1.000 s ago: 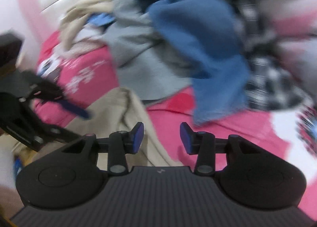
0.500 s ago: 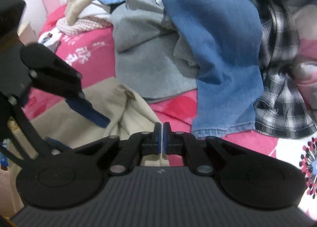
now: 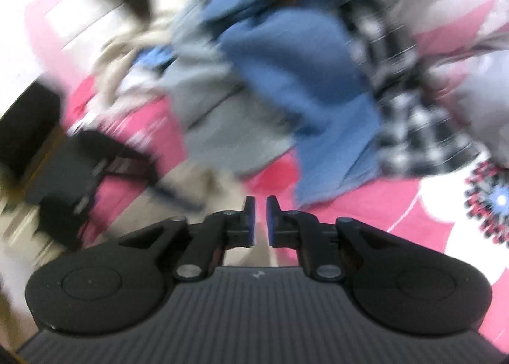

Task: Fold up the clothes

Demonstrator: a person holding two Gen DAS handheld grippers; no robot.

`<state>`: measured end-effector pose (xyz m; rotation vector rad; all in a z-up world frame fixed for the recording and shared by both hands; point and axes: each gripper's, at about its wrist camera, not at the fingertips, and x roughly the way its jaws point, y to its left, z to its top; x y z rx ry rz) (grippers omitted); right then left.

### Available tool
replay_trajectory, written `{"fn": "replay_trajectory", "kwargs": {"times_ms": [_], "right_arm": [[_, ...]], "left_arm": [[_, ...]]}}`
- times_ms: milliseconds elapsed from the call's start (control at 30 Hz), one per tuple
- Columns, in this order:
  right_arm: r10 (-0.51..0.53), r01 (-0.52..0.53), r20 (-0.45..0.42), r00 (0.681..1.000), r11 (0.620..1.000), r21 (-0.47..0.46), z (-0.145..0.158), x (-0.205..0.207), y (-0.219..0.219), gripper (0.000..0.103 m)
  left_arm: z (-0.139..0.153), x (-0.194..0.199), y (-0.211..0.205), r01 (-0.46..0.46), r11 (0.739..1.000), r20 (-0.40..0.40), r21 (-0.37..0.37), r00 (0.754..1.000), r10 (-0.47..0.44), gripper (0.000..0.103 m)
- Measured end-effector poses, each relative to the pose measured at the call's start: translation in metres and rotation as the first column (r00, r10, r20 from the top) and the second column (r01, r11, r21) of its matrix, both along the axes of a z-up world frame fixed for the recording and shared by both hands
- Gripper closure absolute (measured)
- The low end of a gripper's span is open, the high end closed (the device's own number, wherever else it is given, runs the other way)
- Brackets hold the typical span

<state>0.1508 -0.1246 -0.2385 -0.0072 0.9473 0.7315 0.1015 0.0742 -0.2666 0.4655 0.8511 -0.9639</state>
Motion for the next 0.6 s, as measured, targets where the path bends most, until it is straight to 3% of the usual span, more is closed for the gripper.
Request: {"fn": "replay_trajectory", "kwargs": {"times_ms": [67, 200, 233, 267, 300, 433, 533, 600], "right_arm": [[0.085, -0.086, -0.027, 0.996, 0.996, -0.009, -0.003, -0.014, 0.007, 0.072], [0.12, -0.122, -0.056, 0.991, 0.992, -0.028, -0.018, -0.02, 0.018, 0.072], [0.12, -0.123, -0.077, 0.99, 0.992, -0.027, -0.024, -0.019, 0.02, 0.075], [0.118, -0.123, -0.095, 0.988, 0.991, -0.053, -0.032, -0.018, 0.023, 0.091], [0.131, -0.137, -0.096, 0.987, 0.989, -0.056, -0.034, -0.02, 0.024, 0.1], [0.204, -0.207, -0.085, 0.975, 0.978, -0.036, -0.034, -0.025, 0.027, 0.101], [0.261, -0.261, -0.104, 0.96, 0.965, 0.01, -0.025, -0.022, 0.024, 0.096], [0.247, -0.241, -0.103, 0.963, 0.968, 0.068, -0.015, -0.012, 0.014, 0.096]], "left_arm": [[0.001, 0.001, -0.002, 0.013, 1.0, 0.006, 0.005, 1.0, -0.013, 0.055], [0.005, 0.0, -0.003, 0.038, 0.999, 0.011, 0.01, 0.999, -0.038, 0.055], [0.006, -0.002, -0.003, 0.045, 0.999, 0.015, 0.012, 0.999, -0.045, 0.055], [0.007, -0.003, -0.003, 0.053, 0.998, 0.019, 0.014, 0.998, -0.054, 0.055], [0.007, -0.004, -0.004, 0.065, 0.998, 0.022, 0.015, 0.998, -0.066, 0.055], [0.006, -0.009, -0.01, 0.131, 0.991, 0.029, 0.006, 0.991, -0.131, 0.051], [0.001, -0.012, -0.017, 0.176, 0.984, 0.055, 0.018, 0.983, -0.176, 0.048], [-0.002, -0.01, -0.02, 0.181, 0.983, 0.057, 0.018, 0.982, -0.182, 0.048]]}}
